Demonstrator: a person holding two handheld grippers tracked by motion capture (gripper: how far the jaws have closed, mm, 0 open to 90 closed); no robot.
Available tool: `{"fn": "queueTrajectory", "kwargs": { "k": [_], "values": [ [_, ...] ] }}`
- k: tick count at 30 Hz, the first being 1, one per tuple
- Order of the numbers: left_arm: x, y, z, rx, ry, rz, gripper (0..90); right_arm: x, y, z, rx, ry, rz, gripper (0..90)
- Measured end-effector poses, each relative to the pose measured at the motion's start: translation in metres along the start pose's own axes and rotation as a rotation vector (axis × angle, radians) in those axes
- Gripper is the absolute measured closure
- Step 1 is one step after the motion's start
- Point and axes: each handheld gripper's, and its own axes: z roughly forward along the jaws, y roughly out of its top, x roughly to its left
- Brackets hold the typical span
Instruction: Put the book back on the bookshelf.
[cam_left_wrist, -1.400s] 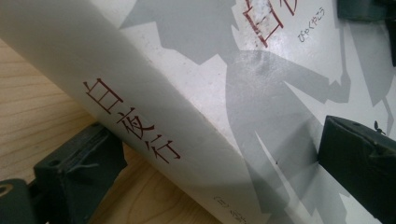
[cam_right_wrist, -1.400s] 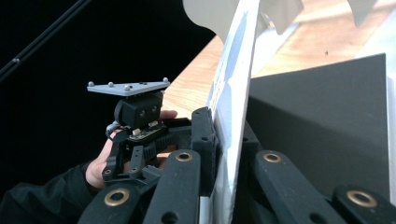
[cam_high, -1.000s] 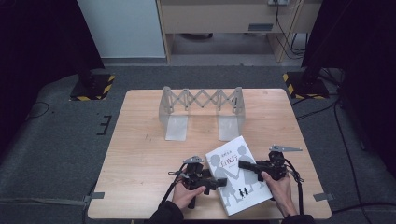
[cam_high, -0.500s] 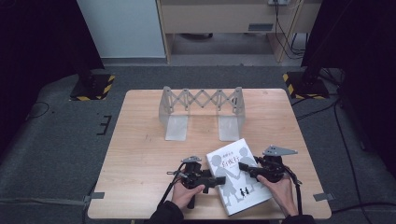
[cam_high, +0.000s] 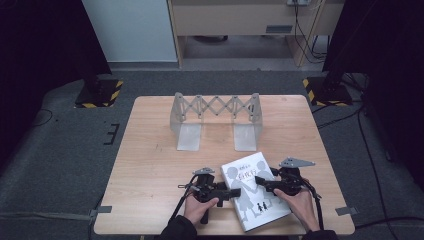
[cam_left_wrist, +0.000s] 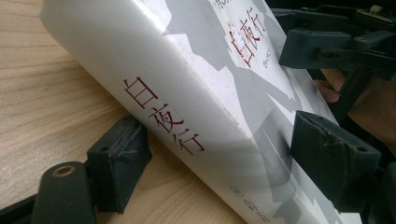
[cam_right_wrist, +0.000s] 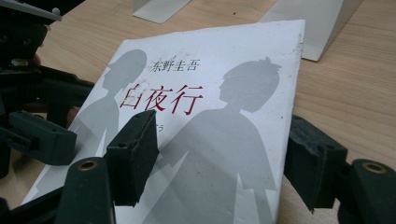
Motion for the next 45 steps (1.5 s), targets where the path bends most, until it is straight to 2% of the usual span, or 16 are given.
{"fn": "queueTrajectory", "kwargs": {
  "k": [4, 8, 15, 22, 23, 25, 28, 31, 32, 34, 35, 36, 39, 40, 43, 45],
  "values": [
    [0.0, 0.0, -0.001, 0.005, 0.0, -0.005, 19.5, -0.001, 0.0, 0.0, 0.003, 0.005, 0.004, 32.0],
    [0.0, 0.002, -0.002, -0.019, -0.012, -0.023, 23.3, 0.0, 0.001, -0.002, -0.014, 0.015, 0.013, 32.6],
    [-0.005, 0.009, -0.007, -0.063, -0.008, 0.007, 26.8, 0.001, 0.003, -0.006, -0.056, 0.03, 0.013, 33.2],
    [-0.014, 0.02, -0.014, -0.122, 0.008, 0.065, 29.7, 0.003, 0.007, -0.011, -0.153, 0.054, 0.013, 35.9],
    [-0.015, 0.022, -0.015, -0.131, 0.007, 0.066, 31.8, 0.004, 0.008, -0.012, -0.186, 0.062, 0.008, 36.6],
    [-0.015, 0.024, -0.019, -0.157, -0.001, 0.048, 33.4, 0.004, 0.009, -0.013, -0.196, 0.063, 0.006, 36.6],
    [-0.015, 0.023, -0.019, -0.163, 0.003, 0.066, 34.8, 0.004, 0.008, -0.015, -0.213, 0.058, 0.011, 38.3],
    [-0.016, 0.023, -0.019, -0.17, 0.002, 0.074, 36.3, 0.003, 0.008, -0.017, -0.216, 0.041, 0.003, 37.3],
    [-0.016, 0.023, -0.02, -0.172, 0.007, 0.083, 37.6, 0.001, 0.007, -0.02, -0.222, 0.012, 0.005, 30.6],
    [-0.016, 0.023, -0.02, -0.176, 0.003, 0.088, 38.3, -0.001, 0.005, -0.018, -0.169, -0.033, -0.016, 27.8],
    [-0.016, 0.023, -0.02, -0.176, 0.003, 0.088, 38.4, -0.001, 0.005, -0.018, -0.169, -0.033, -0.016, 27.8],
    [-0.016, 0.023, -0.02, -0.178, 0.003, 0.086, 38.5, -0.006, -0.001, -0.016, -0.164, 0.013, 0.033, 27.4],
    [-0.015, 0.023, -0.019, -0.177, 0.001, 0.077, 38.4, -0.006, -0.002, -0.016, -0.152, 0.021, 0.044, 26.9],
    [-0.015, 0.023, -0.019, -0.175, 0.003, 0.074, 38.4, -0.006, -0.003, -0.013, -0.127, 0.055, 0.068, 27.0],
    [-0.015, 0.023, -0.019, -0.178, 0.004, 0.07, 38.3, -0.004, -0.004, -0.01, -0.118, 0.082, 0.081, 26.1],
    [-0.014, 0.023, -0.019, -0.177, 0.003, 0.07, 38.2, -0.004, -0.003, -0.01, -0.113, 0.075, 0.085, 26.5]
  ]
}}
